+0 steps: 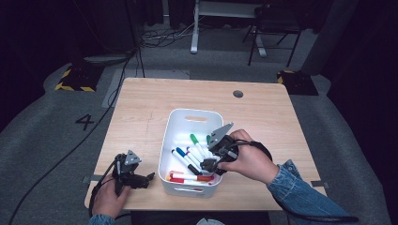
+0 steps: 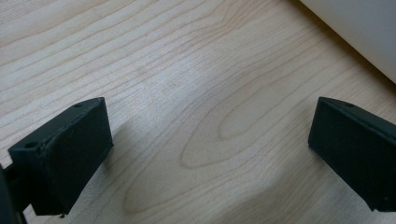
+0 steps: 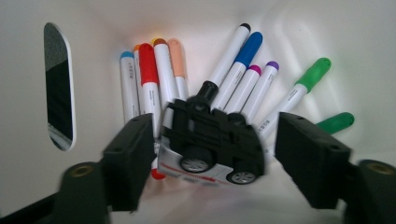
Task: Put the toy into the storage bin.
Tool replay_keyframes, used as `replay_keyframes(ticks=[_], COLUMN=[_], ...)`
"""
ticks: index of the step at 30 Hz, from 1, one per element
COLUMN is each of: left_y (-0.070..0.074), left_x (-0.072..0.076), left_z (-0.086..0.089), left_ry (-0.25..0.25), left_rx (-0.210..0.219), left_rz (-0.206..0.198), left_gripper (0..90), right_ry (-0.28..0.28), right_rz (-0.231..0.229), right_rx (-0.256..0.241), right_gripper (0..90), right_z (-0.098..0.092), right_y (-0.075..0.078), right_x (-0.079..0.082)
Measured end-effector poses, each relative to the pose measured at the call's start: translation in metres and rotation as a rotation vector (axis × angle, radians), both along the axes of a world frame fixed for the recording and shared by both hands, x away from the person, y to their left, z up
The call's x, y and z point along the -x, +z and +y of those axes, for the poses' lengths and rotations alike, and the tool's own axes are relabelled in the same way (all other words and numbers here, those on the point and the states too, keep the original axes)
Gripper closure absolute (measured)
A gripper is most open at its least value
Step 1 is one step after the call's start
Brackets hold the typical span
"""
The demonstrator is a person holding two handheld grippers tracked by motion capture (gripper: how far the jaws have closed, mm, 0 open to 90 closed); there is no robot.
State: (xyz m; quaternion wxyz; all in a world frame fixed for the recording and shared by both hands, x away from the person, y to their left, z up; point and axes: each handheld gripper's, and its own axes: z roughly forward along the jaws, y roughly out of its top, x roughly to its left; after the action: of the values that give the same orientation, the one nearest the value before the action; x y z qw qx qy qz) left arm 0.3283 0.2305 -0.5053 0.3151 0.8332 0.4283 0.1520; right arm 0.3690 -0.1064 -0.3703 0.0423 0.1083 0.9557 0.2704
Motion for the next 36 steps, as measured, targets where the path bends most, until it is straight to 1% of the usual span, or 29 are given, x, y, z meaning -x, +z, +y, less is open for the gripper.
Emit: replay_keyframes(ticks=[1, 2, 4, 5, 6, 8, 9, 10, 11, 13, 17, 20, 21, 22, 23, 25, 26, 27, 29, 30, 31, 32, 33, 34, 35, 36], left_y=[0.000, 0.000, 0.000, 0.000, 0.000, 0.000, 0.000, 0.000, 0.000, 0.000, 0.000, 0.000, 0.000, 0.000, 0.000, 0.000, 0.000, 0.000, 0.000, 0.000, 0.000, 0.000, 0.000, 0.000, -0.001, -0.001], left_x=[0.000, 0.000, 0.000, 0.000, 0.000, 0.000, 0.000, 0.000, 0.000, 0.000, 0.000, 0.000, 0.000, 0.000, 0.000, 0.000, 0.000, 0.000, 0.000, 0.000, 0.000, 0.001, 0.001, 0.001, 0.001, 0.001], left_z=[0.000, 0.000, 0.000, 0.000, 0.000, 0.000, 0.000, 0.000, 0.000, 0.000, 0.000, 0.000, 0.000, 0.000, 0.000, 0.000, 0.000, 0.000, 0.000, 0.000, 0.000, 0.000, 0.000, 0.000, 0.001, 0.001], left_ry=[0.001, 0.001, 0.001, 0.002, 0.002, 0.001, 0.002, 0.002, 0.001, 0.001, 0.002, 0.001, 0.001, 0.001, 0.001, 0.003, 0.003, 0.002, 0.002, 0.002, -0.002, -0.001, -0.001, -0.005, -0.008, -0.008], left_rx=[0.002, 0.002, 0.001, 0.001, 0.001, 0.001, 0.001, 0.001, 0.001, 0.001, 0.001, 0.001, 0.001, 0.001, 0.001, 0.002, 0.002, 0.002, 0.002, 0.002, 0.006, 0.007, 0.007, 0.008, 0.010, 0.010], left_rz=[0.001, 0.001, 0.001, 0.002, 0.002, 0.001, 0.003, 0.003, 0.001, 0.001, 0.002, 0.000, 0.000, 0.001, 0.001, 0.003, 0.003, 0.003, 0.003, 0.003, 0.006, 0.006, 0.006, 0.008, 0.006, 0.006], left_gripper=[0.0, 0.0, 0.0, 0.0, 0.0, 0.0, 0.0, 0.0, 0.0, 0.0, 0.0, 0.0, 0.0, 0.0, 0.0, 0.0, 0.0, 0.0, 0.0, 0.0, 0.0, 0.0, 0.0, 0.0, 0.0, 0.1], right_ry=[-0.015, -0.015, -0.019, -0.026, -0.030, -0.035, -0.046, -0.046, -0.059, -0.076, -0.108, -0.135, -0.135, -0.162, -0.176, -0.205, -0.205, -0.211, -0.249, -0.249, -0.261, -0.282, -0.282, -0.293, -0.310, -0.310], right_rz=[0.005, 0.005, -0.002, -0.003, -0.012, -0.013, -0.030, -0.030, -0.045, -0.063, -0.083, -0.094, -0.094, -0.096, -0.103, -0.104, -0.104, -0.109, -0.108, -0.108, -0.110, -0.113, -0.113, -0.117, -0.122, -0.122], right_rx=[-0.005, -0.005, -0.022, -0.038, -0.045, -0.053, -0.082, -0.082, -0.107, -0.138, -0.172, -0.187, -0.187, -0.205, -0.208, -0.220, -0.220, -0.222, -0.226, -0.226, -0.228, -0.233, -0.233, -0.237, -0.235, -0.235], right_gripper=[29.0, 29.0, 29.6, 29.4, 29.4, 29.3, 28.9, 28.9, 28.9, 28.7, 29.1, 29.2, 29.2, 29.3, 29.4, 29.5, 29.5, 29.6, 29.7, 29.7, 29.8, 29.8, 29.8, 29.7, 29.5, 29.5], right_z=[-0.001, -0.001, -0.003, -0.005, -0.007, -0.008, -0.013, -0.013, -0.018, -0.025, -0.040, -0.050, -0.050, -0.059, -0.064, -0.071, -0.071, -0.075, -0.088, -0.088, -0.092, -0.099, -0.099, -0.104, -0.112, -0.112], right_y=[0.001, 0.001, 0.002, 0.003, 0.005, 0.006, 0.010, 0.010, 0.016, 0.021, 0.029, 0.032, 0.032, 0.033, 0.033, 0.034, 0.034, 0.033, 0.030, 0.030, 0.029, 0.026, 0.026, 0.025, 0.023, 0.023], right_x=[0.001, 0.001, 0.000, 0.001, 0.001, 0.001, 0.000, 0.000, 0.000, -0.001, -0.002, -0.003, -0.003, -0.004, -0.005, -0.005, -0.005, -0.006, -0.007, -0.007, -0.007, -0.008, -0.008, -0.009, -0.010, -0.010])
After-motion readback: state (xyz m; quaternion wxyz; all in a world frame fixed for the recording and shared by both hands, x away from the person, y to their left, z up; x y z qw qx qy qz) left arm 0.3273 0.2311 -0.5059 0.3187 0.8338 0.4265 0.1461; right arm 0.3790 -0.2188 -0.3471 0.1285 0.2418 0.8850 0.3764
